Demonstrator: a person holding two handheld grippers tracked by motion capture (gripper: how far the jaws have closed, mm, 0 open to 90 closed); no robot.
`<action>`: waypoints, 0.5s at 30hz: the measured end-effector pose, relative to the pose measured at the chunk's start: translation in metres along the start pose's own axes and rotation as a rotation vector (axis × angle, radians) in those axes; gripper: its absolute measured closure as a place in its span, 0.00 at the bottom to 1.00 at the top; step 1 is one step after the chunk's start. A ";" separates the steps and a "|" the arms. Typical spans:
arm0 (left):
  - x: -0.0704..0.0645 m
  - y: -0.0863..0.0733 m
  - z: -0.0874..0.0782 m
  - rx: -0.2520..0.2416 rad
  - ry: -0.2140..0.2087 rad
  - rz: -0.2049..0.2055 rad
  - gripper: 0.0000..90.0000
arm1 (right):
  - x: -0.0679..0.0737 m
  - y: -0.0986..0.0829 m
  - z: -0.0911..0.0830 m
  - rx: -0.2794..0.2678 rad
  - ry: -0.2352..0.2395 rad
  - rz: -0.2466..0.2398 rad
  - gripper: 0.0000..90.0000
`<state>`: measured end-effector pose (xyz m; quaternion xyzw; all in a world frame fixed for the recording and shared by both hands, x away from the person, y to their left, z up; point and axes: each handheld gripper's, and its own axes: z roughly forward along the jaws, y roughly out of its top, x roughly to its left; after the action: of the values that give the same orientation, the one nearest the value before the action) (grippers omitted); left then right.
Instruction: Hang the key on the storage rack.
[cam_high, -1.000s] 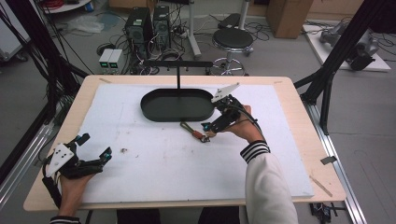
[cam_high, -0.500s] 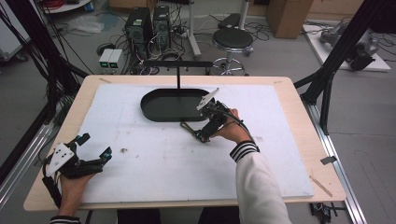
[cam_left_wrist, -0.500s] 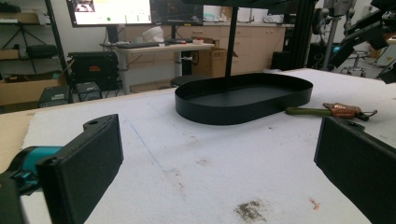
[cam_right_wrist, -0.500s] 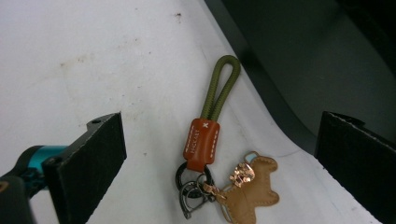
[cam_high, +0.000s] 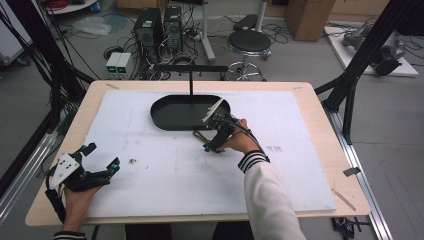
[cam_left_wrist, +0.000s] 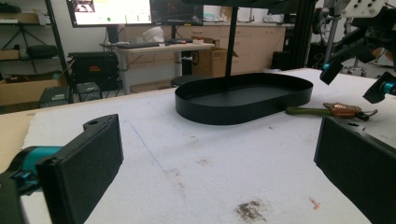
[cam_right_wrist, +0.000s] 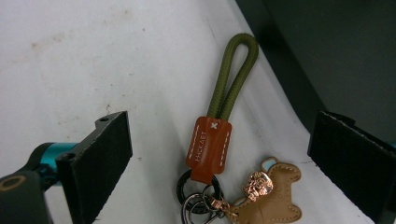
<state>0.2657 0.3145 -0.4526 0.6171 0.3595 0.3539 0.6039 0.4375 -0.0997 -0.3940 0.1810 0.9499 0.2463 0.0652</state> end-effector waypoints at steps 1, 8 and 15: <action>0.000 0.000 0.000 -0.001 0.000 0.000 0.02 | 0.000 0.000 0.002 0.010 -0.006 0.001 0.06; -0.001 0.000 0.000 0.000 0.001 0.001 0.02 | -0.001 0.001 0.009 0.061 0.008 0.002 0.17; 0.000 0.000 0.000 0.001 0.001 0.001 0.02 | -0.002 0.000 0.014 0.110 0.031 0.026 0.31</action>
<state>0.2658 0.3141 -0.4525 0.6176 0.3597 0.3544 0.6030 0.4421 -0.0940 -0.4057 0.1929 0.9604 0.1975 0.0374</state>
